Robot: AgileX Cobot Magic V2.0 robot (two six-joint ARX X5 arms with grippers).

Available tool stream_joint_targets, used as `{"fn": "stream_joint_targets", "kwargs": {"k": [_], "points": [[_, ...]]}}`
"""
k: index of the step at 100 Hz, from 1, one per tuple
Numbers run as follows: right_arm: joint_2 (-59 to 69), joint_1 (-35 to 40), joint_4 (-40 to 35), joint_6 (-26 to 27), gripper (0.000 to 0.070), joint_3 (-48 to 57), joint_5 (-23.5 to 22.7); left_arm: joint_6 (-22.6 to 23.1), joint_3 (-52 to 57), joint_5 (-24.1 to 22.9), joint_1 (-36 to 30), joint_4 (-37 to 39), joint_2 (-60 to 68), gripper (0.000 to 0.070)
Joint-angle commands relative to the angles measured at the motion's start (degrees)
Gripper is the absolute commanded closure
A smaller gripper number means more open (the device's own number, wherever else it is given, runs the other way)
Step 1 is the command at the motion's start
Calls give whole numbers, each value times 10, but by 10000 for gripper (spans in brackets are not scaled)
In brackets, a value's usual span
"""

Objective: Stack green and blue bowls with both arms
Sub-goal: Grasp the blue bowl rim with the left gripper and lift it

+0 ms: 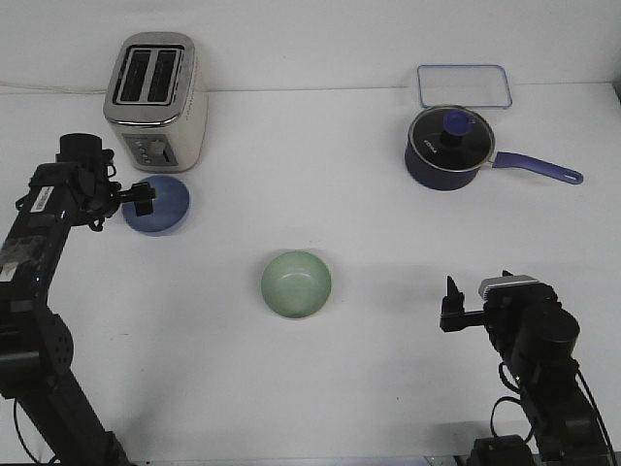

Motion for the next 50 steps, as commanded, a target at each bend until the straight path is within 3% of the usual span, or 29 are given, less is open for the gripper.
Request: {"fn": "stream_joint_targets", "kwargs": {"k": [1, 34, 43, 48, 50], "points": [[1, 0, 7, -3, 46, 7, 2, 5, 15, 0, 2, 5, 20, 151], [1, 0, 6, -3, 46, 7, 3, 5, 15, 0, 1, 15, 55, 186], [1, 0, 7, -3, 46, 7, 3, 6, 15, 0, 1, 15, 55, 385], [1, 0, 6, -3, 46, 7, 3, 10, 15, 0, 1, 14, 55, 562], [1, 0, 6, -3, 46, 7, 3, 10, 15, 0, 1, 14, 55, 598]]}}
